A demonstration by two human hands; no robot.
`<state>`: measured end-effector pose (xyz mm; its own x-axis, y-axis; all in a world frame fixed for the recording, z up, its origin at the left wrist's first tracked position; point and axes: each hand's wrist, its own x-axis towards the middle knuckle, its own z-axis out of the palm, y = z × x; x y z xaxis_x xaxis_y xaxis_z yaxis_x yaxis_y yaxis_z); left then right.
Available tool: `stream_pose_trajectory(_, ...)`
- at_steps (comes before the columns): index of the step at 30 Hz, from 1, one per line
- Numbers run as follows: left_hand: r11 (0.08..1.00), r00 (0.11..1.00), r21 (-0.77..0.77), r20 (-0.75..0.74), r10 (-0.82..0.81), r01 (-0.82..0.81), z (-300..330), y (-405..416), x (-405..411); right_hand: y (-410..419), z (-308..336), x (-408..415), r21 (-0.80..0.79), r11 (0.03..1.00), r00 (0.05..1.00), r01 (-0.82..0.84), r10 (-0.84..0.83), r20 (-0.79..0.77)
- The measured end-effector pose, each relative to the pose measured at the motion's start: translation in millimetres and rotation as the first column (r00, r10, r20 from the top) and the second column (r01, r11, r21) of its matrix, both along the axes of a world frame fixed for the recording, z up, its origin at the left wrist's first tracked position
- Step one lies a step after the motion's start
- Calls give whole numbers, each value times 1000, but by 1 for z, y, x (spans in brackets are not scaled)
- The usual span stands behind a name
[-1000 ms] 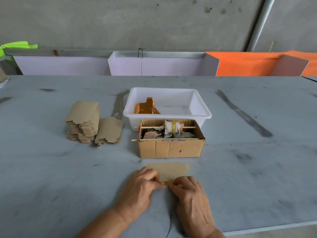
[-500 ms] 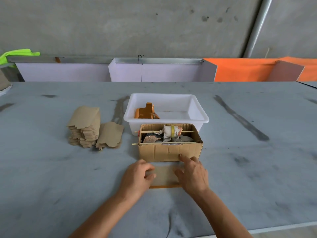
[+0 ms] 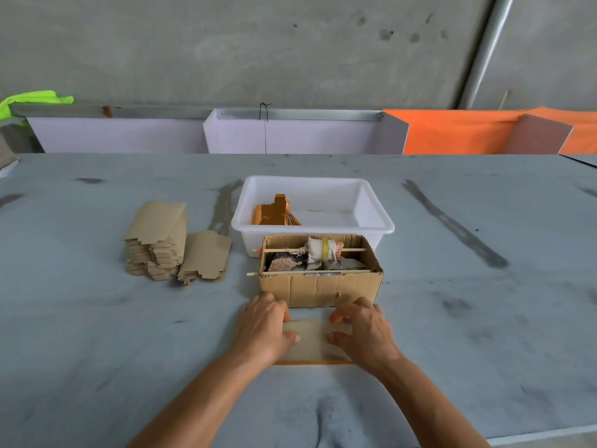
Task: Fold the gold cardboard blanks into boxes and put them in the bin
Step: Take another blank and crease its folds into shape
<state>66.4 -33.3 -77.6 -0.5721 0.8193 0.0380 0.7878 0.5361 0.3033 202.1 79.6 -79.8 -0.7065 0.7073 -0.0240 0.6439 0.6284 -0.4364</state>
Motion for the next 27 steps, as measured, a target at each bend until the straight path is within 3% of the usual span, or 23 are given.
stream_pose_trajectory(6,995,954,73,297,42,-66,3,-1,-2,3,-1,-1,27,989,987,-147,148,-64)
stream_pose_trajectory(8,994,944,97,329,20,-55,3,-2,-3,3,-1,-4,47,985,981,-164,168,-101)
stream_pose_trajectory(15,975,968,214,252,5,-61,-2,-2,-7,5,-2,-10,70,984,968,-167,177,-178)
stream_pose_trajectory(21,978,993,207,109,-55,31,-7,0,-8,5,-5,-11,143,970,960,-198,221,-174)
stream_pose_trajectory(27,963,983,199,-15,-181,180,-9,-2,-9,2,-2,-9,362,882,919,-302,371,-137)
